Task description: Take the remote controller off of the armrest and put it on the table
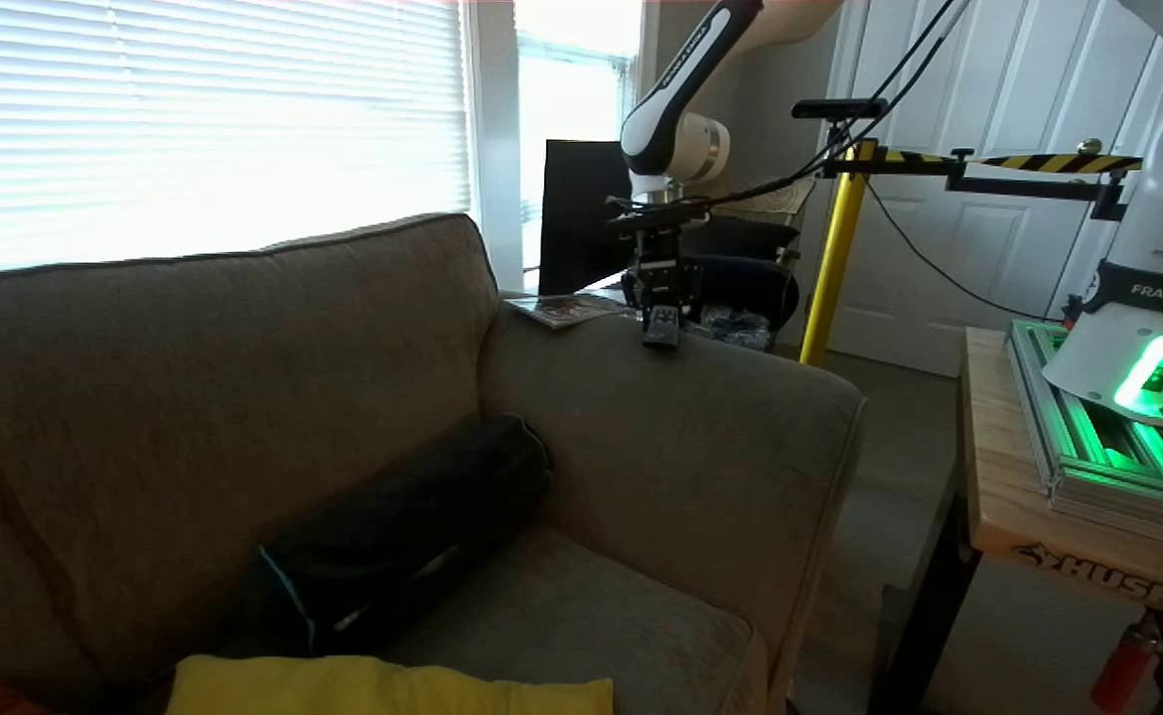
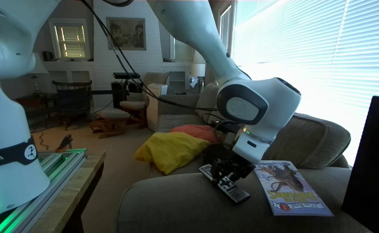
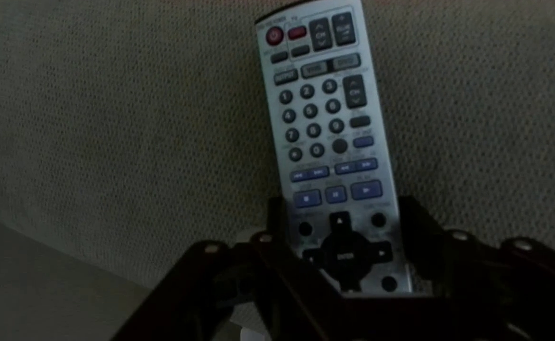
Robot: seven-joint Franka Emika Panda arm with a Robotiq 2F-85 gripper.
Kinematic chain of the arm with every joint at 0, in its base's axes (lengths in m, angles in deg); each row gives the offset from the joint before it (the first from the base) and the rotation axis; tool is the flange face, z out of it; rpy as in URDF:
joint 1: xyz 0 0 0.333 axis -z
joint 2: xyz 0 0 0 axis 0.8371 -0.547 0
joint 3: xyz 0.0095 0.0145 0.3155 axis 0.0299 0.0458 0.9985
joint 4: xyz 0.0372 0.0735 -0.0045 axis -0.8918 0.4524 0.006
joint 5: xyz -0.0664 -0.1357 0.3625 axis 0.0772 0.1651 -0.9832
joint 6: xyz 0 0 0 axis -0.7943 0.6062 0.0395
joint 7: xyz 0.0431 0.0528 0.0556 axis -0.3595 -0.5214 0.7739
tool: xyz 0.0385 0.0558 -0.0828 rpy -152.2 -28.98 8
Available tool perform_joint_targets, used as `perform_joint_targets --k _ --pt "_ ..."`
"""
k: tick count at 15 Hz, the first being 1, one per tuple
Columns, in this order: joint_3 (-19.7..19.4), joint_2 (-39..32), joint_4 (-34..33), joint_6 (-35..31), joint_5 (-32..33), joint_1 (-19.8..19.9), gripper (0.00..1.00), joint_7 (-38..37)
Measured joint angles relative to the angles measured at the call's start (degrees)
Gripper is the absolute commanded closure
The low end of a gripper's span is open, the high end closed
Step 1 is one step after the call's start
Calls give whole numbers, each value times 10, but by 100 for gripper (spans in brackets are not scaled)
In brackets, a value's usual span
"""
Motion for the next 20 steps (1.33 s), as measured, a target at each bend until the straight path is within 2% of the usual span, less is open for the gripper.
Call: perform_joint_targets --k 7,11,15,20 --pt "-3 -12 -21 25 2 0 69 0" --pt "-15 8 -22 39 2 6 69 3" --pt "-48 64 -17 72 2 27 69 1" --pt "-80 107 -1 115 -8 76 69 -38"
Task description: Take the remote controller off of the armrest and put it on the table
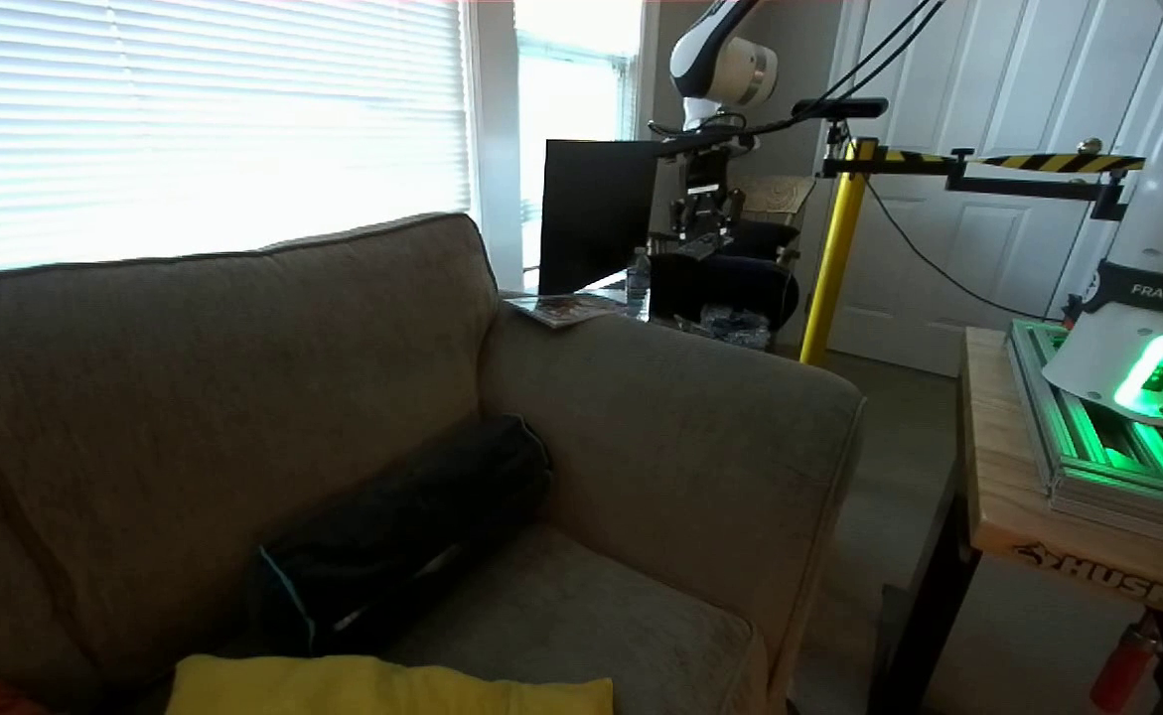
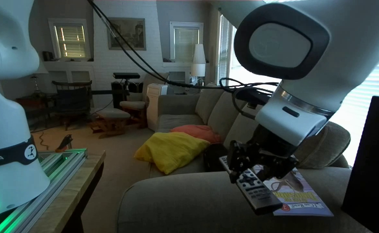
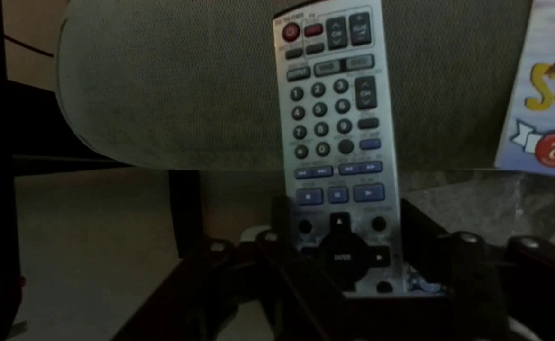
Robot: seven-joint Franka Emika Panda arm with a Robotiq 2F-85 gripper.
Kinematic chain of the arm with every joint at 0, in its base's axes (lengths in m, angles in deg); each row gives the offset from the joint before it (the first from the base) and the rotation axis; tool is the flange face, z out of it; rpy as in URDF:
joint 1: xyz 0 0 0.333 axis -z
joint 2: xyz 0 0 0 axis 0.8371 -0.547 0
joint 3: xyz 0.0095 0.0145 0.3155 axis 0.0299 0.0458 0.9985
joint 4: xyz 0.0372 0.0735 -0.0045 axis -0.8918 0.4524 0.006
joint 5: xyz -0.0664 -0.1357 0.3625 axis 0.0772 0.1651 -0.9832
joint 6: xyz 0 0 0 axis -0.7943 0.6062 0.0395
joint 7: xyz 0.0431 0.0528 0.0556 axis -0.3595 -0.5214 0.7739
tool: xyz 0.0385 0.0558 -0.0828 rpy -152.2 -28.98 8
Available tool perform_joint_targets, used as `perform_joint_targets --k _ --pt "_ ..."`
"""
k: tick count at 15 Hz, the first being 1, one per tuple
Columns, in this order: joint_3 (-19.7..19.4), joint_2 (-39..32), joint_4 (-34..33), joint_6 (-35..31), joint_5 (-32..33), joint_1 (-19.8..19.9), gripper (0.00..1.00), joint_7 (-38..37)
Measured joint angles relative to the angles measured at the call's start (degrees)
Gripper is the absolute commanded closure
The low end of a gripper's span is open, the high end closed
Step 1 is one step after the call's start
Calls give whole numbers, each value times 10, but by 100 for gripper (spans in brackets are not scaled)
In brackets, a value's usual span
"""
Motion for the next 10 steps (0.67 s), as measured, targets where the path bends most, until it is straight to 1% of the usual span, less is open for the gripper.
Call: perform_joint_targets --k 4,7,10 --pt "-8 2 22 6 -33 43 69 -36" --pt "-14 1 43 4 -71 72 69 -54" --pt "-16 2 65 -24 -120 91 69 -69"
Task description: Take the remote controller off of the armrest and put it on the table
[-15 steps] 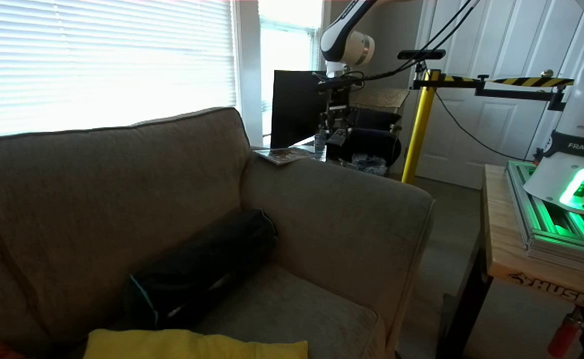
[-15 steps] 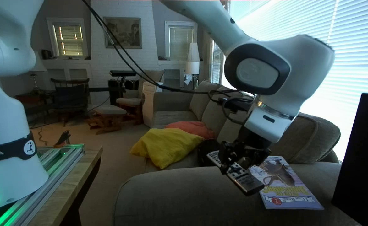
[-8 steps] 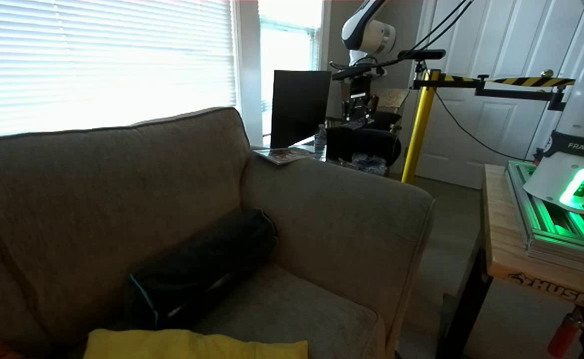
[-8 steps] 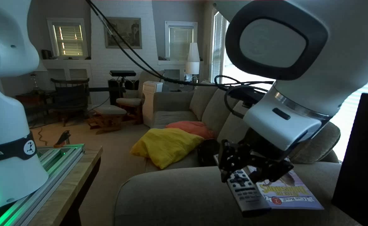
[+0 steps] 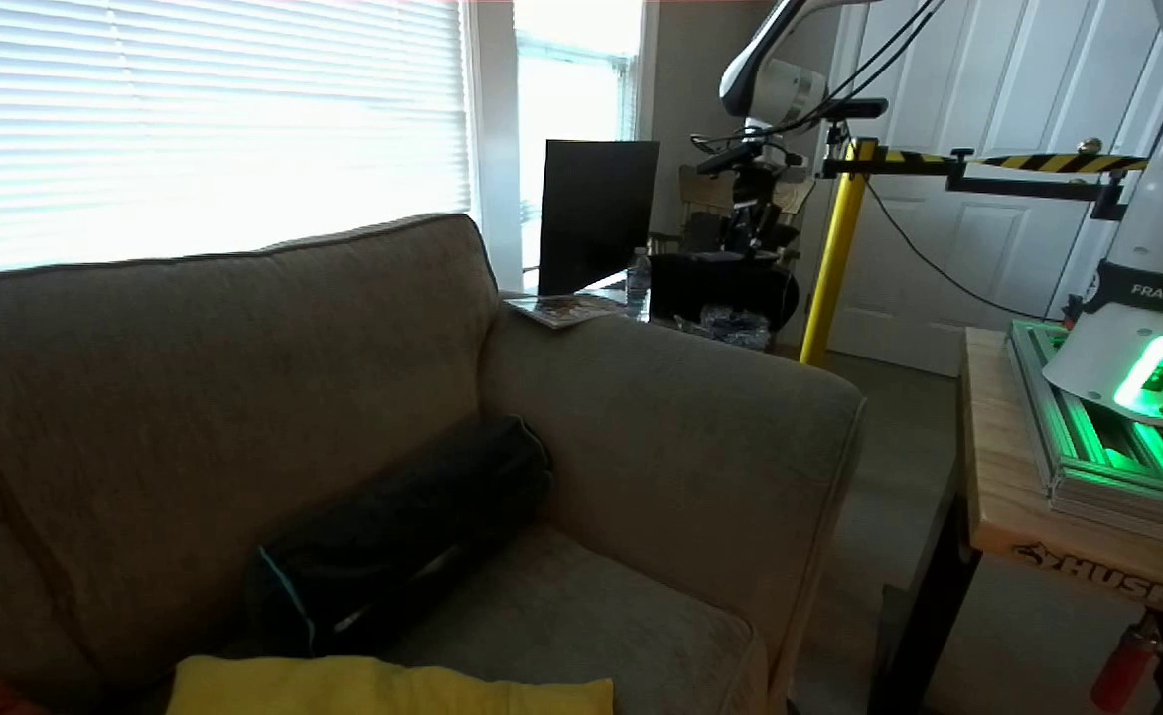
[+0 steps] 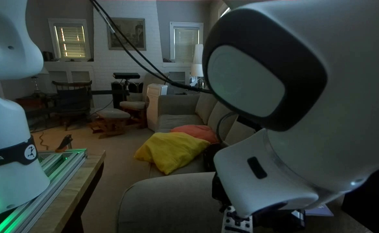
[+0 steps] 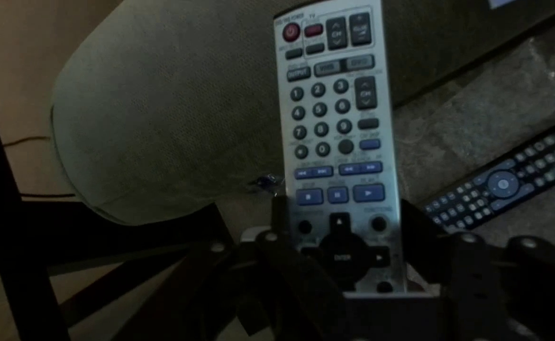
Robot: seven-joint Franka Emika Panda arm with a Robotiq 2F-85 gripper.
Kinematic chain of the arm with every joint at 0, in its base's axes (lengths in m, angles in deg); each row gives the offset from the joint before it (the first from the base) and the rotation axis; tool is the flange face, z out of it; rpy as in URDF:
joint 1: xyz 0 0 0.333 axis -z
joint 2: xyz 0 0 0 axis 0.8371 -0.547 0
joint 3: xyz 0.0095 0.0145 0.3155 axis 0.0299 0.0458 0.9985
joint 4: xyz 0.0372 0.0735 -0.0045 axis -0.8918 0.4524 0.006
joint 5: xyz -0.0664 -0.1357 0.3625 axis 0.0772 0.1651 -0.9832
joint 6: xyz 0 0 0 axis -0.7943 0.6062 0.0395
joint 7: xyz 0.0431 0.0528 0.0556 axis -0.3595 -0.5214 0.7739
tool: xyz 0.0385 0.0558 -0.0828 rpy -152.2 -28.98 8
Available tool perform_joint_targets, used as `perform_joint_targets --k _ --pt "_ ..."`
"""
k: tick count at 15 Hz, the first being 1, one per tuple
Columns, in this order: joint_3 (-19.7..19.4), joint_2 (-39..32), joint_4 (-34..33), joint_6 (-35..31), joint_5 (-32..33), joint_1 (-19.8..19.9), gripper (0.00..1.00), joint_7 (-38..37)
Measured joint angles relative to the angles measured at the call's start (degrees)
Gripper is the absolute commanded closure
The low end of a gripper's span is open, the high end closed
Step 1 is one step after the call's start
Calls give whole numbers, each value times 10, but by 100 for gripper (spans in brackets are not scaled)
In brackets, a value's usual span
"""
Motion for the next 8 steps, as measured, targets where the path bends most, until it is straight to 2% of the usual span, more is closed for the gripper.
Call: perform_joint_targets --k 4,8 --pt "1 15 44 -97 -71 -4 69 -15" --pt "6 60 117 -232 -136 -35 69 -28"
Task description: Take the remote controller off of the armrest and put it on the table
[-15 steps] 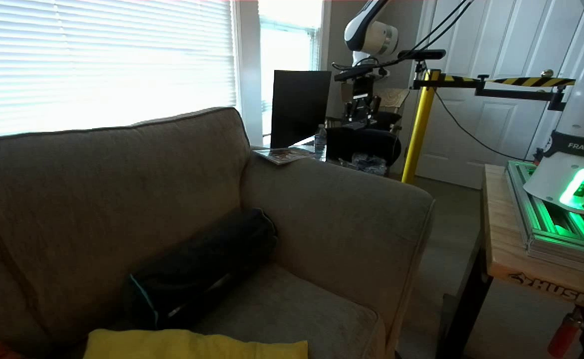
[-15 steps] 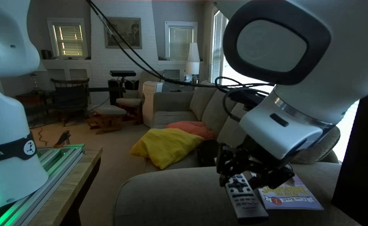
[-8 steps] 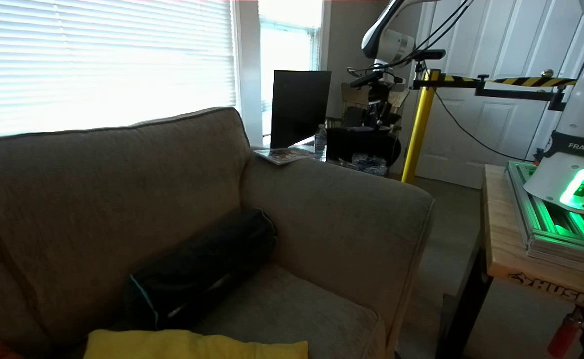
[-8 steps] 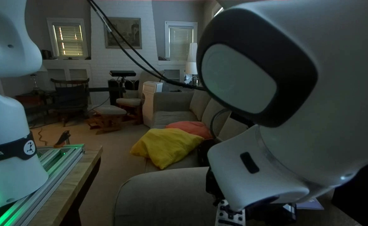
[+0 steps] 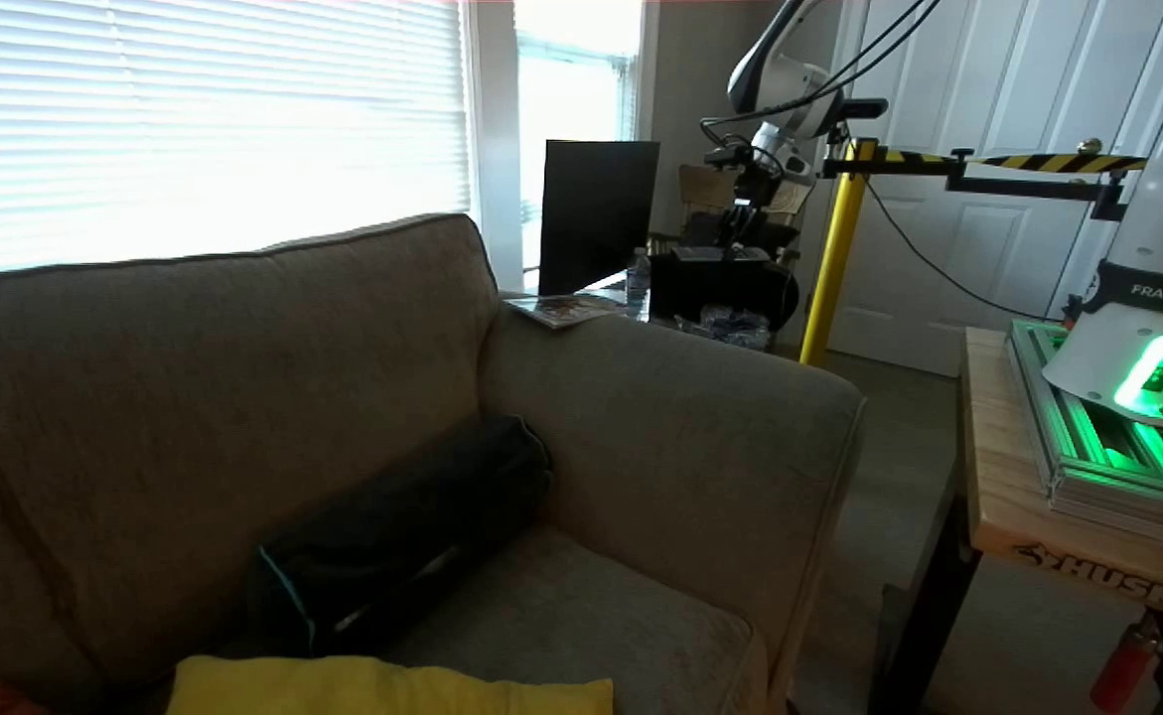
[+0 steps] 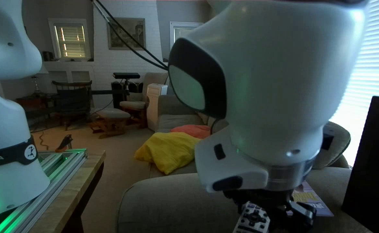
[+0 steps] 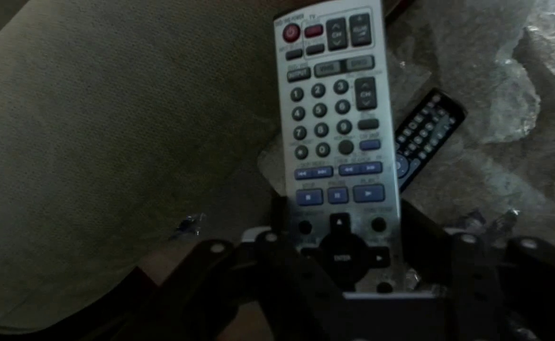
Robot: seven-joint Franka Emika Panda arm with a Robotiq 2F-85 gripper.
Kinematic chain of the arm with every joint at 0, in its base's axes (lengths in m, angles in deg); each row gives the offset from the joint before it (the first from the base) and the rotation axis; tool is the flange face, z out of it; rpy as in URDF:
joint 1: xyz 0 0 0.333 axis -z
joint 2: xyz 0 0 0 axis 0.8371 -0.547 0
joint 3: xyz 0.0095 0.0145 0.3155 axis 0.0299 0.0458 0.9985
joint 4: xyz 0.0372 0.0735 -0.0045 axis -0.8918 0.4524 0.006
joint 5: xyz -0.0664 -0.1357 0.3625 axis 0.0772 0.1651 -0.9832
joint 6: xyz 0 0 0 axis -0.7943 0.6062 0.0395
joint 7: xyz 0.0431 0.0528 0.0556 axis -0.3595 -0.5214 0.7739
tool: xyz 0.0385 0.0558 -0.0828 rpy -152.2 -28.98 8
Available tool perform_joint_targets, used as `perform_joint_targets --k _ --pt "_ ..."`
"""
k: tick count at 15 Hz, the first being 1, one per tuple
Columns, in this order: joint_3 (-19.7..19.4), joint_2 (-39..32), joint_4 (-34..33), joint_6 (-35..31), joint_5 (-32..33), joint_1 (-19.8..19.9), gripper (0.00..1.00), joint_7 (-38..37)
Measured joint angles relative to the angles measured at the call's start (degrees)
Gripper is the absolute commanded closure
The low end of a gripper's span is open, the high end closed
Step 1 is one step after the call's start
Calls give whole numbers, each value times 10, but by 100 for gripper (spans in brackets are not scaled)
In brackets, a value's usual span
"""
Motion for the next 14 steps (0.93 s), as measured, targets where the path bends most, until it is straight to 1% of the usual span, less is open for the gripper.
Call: perform_joint_targets --k 3,5,7,8,10,11,14 --pt "3 28 42 -49 -19 -21 69 -27" --pt "8 38 62 -64 -25 -31 69 -46" --pt "16 41 71 -64 -46 -33 69 -50" --pt "25 44 73 -49 -67 -30 44 -36" --pt "26 45 73 -44 -71 -31 44 -32" --pt "25 43 73 -45 -71 -31 69 -32" --pt "23 39 71 -45 -71 -32 69 -41"
